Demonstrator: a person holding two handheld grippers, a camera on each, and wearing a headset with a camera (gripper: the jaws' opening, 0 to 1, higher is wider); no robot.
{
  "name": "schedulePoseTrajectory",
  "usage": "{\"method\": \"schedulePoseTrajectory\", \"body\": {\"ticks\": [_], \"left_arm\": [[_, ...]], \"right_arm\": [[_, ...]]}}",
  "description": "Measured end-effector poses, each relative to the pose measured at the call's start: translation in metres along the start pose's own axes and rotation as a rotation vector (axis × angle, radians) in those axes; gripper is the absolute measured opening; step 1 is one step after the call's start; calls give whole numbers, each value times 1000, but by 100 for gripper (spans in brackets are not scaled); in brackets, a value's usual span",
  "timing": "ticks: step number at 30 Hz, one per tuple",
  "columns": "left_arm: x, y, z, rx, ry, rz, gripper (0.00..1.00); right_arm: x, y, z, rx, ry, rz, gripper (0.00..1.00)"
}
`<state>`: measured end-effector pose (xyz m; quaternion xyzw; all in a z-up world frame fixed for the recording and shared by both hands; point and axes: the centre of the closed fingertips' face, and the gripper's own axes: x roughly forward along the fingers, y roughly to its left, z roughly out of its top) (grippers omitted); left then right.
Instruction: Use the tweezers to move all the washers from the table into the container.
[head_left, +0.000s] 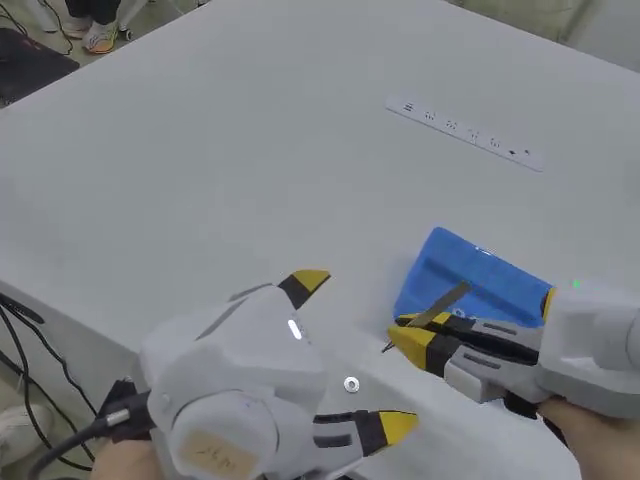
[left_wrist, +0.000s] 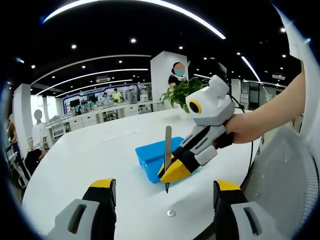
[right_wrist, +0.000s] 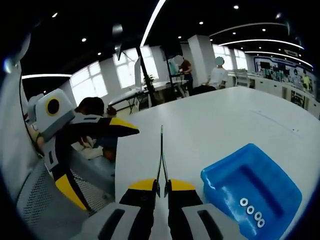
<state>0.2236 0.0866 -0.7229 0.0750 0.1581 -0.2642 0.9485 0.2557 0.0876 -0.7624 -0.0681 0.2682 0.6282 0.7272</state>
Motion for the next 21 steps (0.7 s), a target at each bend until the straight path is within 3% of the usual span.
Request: {"method": "schedulePoseTrajectory", "body": {"ticks": [7, 21], "left_arm": [[0, -1, -1, 0, 1, -1, 81], [0, 1, -2, -1, 4, 2, 81]], "right_arm": [[10, 14, -14, 19, 41, 58, 5], [23, 23, -27, 2, 89, 93, 5]]}}
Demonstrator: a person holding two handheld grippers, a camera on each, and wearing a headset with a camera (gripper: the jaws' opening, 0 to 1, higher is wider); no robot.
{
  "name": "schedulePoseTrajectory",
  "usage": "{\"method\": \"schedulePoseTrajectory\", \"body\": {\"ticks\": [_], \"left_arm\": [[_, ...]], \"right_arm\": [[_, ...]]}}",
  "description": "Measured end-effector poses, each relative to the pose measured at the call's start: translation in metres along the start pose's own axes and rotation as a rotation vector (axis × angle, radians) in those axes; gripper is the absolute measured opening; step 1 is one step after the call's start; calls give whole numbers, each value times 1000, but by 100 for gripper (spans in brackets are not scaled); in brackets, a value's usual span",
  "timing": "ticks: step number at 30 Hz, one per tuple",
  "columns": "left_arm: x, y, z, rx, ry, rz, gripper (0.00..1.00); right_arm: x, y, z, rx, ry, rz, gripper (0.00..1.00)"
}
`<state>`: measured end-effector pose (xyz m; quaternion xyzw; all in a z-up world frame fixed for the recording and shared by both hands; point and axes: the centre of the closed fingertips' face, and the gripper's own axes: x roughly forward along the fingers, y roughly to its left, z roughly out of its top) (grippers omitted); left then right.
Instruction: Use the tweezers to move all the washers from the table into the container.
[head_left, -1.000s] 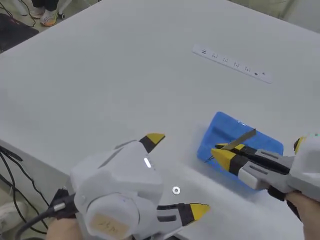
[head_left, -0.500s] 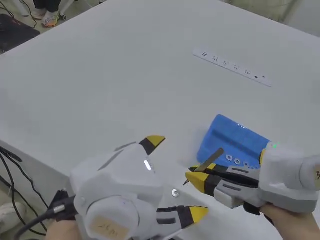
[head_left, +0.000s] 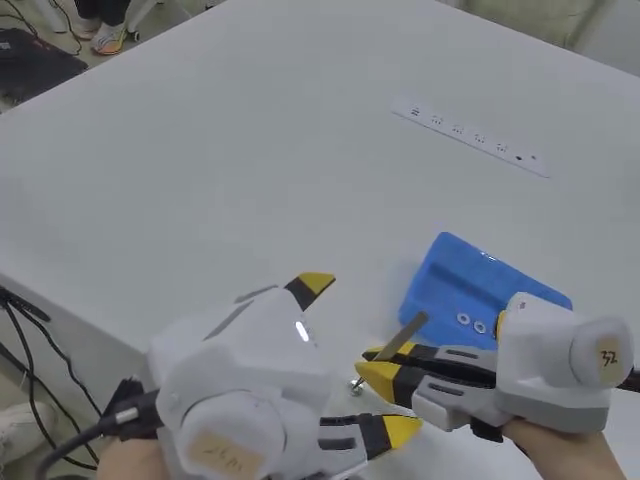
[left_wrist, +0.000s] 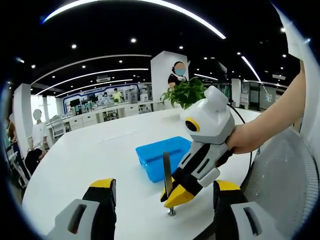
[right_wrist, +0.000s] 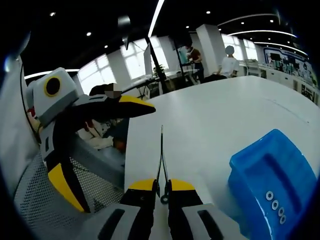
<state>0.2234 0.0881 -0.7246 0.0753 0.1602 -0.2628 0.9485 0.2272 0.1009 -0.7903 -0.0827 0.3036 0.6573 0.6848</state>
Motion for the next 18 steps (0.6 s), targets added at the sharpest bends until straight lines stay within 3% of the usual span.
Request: {"method": "schedulePoseTrajectory", "body": {"ticks": [18], "left_arm": [[0, 0, 0, 3, 3, 2, 80]], "right_arm": [[0, 2, -7, -76, 32, -8, 5]]}}
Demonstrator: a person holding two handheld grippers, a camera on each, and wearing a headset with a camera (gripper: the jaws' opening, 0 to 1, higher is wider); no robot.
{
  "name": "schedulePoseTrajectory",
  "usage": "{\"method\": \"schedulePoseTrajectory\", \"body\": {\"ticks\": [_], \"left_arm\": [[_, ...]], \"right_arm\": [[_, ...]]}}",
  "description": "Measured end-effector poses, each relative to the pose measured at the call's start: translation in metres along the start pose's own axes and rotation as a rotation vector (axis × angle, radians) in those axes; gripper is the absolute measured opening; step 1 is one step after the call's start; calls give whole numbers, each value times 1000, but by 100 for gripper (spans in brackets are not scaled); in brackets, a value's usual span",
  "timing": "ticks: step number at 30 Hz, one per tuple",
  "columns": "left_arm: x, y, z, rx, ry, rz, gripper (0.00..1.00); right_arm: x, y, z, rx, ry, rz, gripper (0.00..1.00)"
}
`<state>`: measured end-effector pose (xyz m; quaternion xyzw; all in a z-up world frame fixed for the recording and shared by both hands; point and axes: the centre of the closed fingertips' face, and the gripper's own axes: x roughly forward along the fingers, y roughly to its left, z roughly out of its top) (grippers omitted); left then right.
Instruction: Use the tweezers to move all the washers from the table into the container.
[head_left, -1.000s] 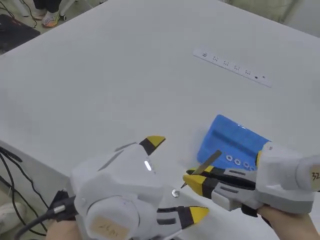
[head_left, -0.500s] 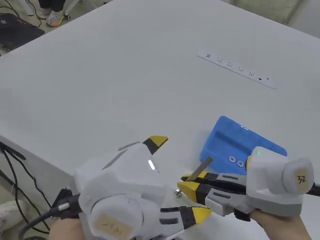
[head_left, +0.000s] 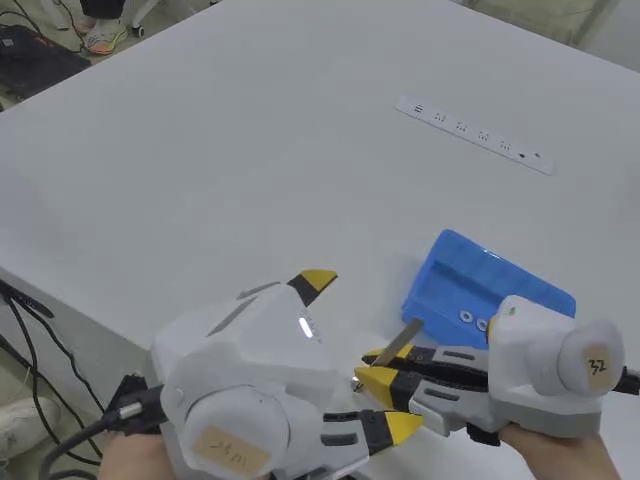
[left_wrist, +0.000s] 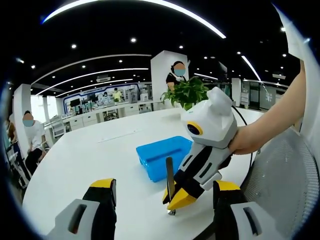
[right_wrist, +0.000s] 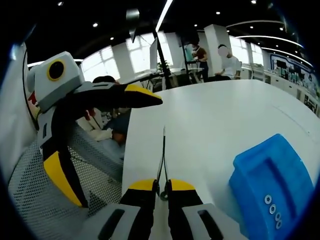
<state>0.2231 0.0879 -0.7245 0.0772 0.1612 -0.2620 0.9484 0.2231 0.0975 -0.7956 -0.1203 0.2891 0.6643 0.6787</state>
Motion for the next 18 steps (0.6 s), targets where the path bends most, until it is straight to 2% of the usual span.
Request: {"method": "schedulePoseTrajectory", "body": {"ticks": [8, 15, 18], "left_arm": [[0, 0, 0, 3, 2, 1, 80], [0, 0, 0, 4, 3, 0, 80], [0, 0, 0, 4, 3, -1, 80]], "right_arm": [[1, 3, 0, -58, 14, 6, 4], [2, 1, 2, -54, 13, -8, 4], [-2, 1, 7, -33, -7, -6, 4]]}}
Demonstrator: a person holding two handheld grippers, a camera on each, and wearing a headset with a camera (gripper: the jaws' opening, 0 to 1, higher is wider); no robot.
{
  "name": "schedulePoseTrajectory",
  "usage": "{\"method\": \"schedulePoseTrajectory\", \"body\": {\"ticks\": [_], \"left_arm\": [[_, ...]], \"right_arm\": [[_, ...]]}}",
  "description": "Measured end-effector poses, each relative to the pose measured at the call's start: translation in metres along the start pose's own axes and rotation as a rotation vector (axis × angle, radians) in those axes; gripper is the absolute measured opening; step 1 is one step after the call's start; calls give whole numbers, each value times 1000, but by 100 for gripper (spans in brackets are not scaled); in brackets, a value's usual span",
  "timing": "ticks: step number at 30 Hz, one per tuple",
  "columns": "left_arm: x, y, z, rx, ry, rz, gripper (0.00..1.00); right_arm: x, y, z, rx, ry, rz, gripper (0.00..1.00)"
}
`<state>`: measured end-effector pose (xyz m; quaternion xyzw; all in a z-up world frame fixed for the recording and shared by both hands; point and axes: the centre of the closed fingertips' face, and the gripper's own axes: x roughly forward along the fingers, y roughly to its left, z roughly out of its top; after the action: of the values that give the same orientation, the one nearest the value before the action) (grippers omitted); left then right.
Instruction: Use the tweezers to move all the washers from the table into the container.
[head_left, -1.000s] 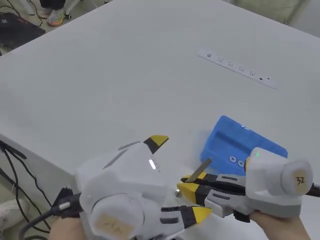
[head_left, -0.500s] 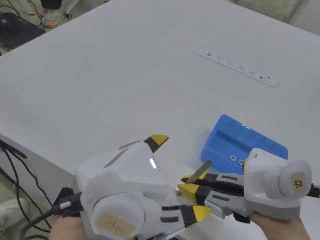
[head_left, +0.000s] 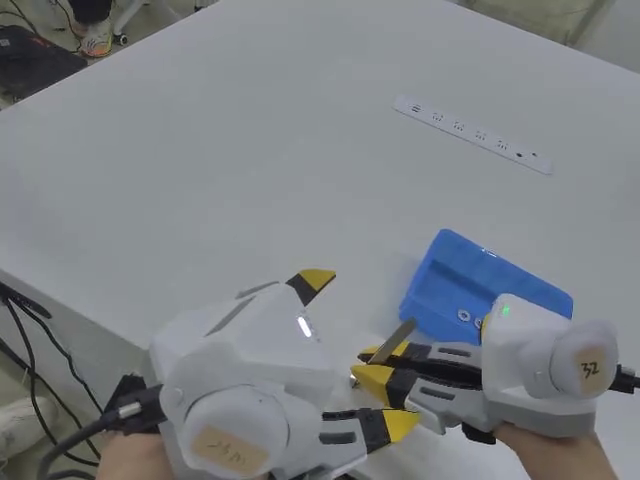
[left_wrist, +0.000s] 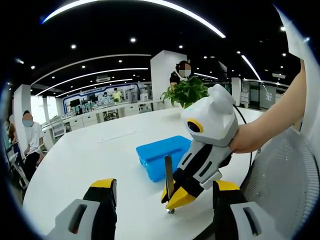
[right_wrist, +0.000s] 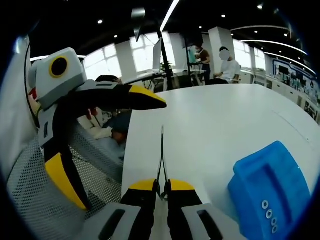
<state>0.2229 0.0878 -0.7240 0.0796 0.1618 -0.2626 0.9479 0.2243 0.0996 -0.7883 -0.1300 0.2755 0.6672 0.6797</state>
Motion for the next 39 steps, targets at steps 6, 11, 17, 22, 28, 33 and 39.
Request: {"method": "schedulePoseTrajectory", "body": {"ticks": [6, 11, 17, 22, 28, 33, 39], "left_arm": [[0, 0, 1, 1, -4, -3, 80], [0, 0, 1, 1, -4, -3, 80], [0, -1, 0, 1, -3, -7, 79], [0, -1, -1, 0, -1, -9, 79], [0, -1, -2, -2, 2, -10, 79], [1, -2, -3, -3, 5, -14, 79], [1, -3, -4, -5, 14, -19, 78]], "right_arm": [[-15, -7, 13, 12, -43, -28, 4], [-30, -17, 26, 35, -96, -64, 4], [-44, -29, 39, 32, -133, -107, 4], [-52, -40, 46, 14, -142, -134, 4], [-62, -62, 56, 53, -196, -184, 4], [-65, -85, 55, 109, -211, -245, 4], [-65, -108, 46, 157, -193, -312, 4]]}}
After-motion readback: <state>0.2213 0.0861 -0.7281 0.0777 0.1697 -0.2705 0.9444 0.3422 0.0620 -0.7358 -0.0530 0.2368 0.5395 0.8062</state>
